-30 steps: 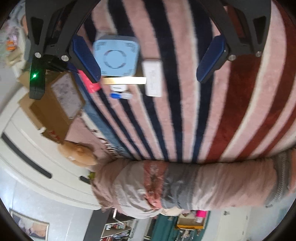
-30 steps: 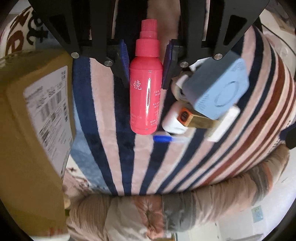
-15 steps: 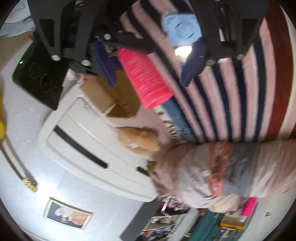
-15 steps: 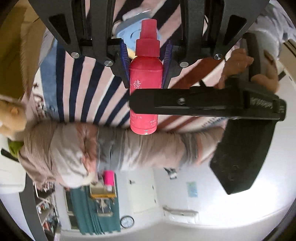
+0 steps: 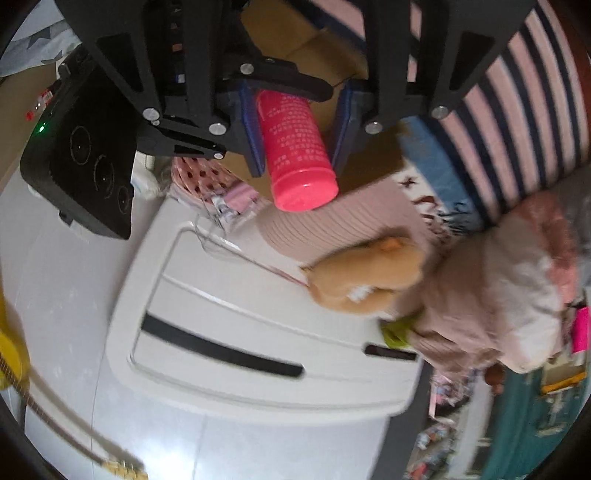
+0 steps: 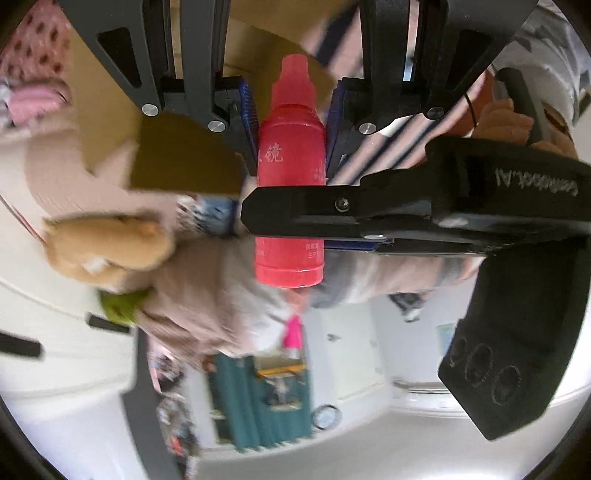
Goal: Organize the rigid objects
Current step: 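Carry the pink bottle into the cardboard box and open the right tool, then move the right tool back over the remaining items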
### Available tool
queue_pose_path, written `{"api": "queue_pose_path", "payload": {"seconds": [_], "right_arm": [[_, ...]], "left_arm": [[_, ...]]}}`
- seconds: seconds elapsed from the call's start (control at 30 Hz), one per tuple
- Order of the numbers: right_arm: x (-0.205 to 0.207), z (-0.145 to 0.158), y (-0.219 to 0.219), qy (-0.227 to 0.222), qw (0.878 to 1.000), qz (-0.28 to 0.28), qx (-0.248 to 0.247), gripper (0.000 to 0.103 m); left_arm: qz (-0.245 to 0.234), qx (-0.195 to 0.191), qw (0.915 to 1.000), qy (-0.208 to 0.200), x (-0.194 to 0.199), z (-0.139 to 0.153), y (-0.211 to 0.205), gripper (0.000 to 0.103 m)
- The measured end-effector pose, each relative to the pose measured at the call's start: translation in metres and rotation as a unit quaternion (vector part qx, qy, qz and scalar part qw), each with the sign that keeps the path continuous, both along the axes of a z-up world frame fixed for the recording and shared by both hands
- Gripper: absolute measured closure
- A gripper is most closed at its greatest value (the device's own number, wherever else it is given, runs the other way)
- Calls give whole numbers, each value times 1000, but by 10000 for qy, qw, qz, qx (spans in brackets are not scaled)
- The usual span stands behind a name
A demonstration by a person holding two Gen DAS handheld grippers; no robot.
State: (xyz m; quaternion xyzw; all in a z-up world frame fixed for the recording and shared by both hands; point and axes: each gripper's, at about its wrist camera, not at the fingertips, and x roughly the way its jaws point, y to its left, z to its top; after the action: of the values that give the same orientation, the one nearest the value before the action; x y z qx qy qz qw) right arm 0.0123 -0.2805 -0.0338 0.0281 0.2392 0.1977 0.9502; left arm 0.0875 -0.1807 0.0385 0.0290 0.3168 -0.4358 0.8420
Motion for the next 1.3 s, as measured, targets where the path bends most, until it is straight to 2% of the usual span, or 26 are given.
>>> {"api": "queue_pose_path", "payload": {"seconds": [0.1, 0.23, 0.3, 0.37, 0.43, 0.5, 0.53, 0.63, 0.7, 0.8, 0.87, 0.97, 1.03, 1.1, 1.23, 1.3], "right_arm": [[8, -20, -29, 512, 9985, -196, -99, 75], [23, -49, -43, 1123, 9924, -277, -409, 75], [19, -56, -43, 1240, 9903, -347, -528, 74], [20, -60, -42, 1319, 9872, -504, -749, 71], [19, -61, -44, 1317, 9862, -587, -815, 55], [17, -58, -38, 1222, 9874, -581, -826, 30], [13, -53, -36, 1098, 9880, -612, -898, 27], [12, -41, -23, 881, 9886, -596, -1063, 18], [7, -31, -14, 655, 9910, -515, -1050, 4], [-1, -14, 5, 319, 9948, -279, -925, 3], [0, -5, 23, 120, 9969, -26, -781, 3], [-3, 4, 60, -90, 9965, 495, -665, 3], [-2, 1, 85, -32, 9934, 894, -715, 3], [0, -7, 113, 173, 9850, 1523, -786, 3], [8, -43, 168, 747, 9607, 2340, -1292, 3], [14, -64, 184, 1075, 9490, 2566, -1481, 3]], "left_arm": [[-191, 302, 9987, 374, 11, -21, -35, 71], [-206, 710, 9927, 949, 24, -51, -59, 69], [-114, 883, 9908, 1015, 26, -60, -62, 65], [11, 1019, 9900, 977, 26, -63, -61, 52], [54, 947, 9909, 960, 27, -60, -57, 45], [186, 829, 9926, 865, 24, -51, -45, 38], [274, 788, 9934, 784, 24, -46, -39, 36], [620, 659, 9941, 601, 22, -29, -2, 36], [859, 602, 9935, 439, 17, -19, 25, 35], [1348, 568, 9890, 198, 6, -8, 77, 31], [1742, 604, 9828, 50, 0, -7, 114, 26], [2302, 694, 9707, 8, -9, -15, 168, 26], [2587, 708, 9633, 56, -17, -28, 202, 26], [2800, 718, 9572, 123, -24, -44, 232, 26], [3056, 770, 9485, 319, -35, -77, 271, 26], [3131, 801, 9453, 441, -42, -96, 287, 26]]}}
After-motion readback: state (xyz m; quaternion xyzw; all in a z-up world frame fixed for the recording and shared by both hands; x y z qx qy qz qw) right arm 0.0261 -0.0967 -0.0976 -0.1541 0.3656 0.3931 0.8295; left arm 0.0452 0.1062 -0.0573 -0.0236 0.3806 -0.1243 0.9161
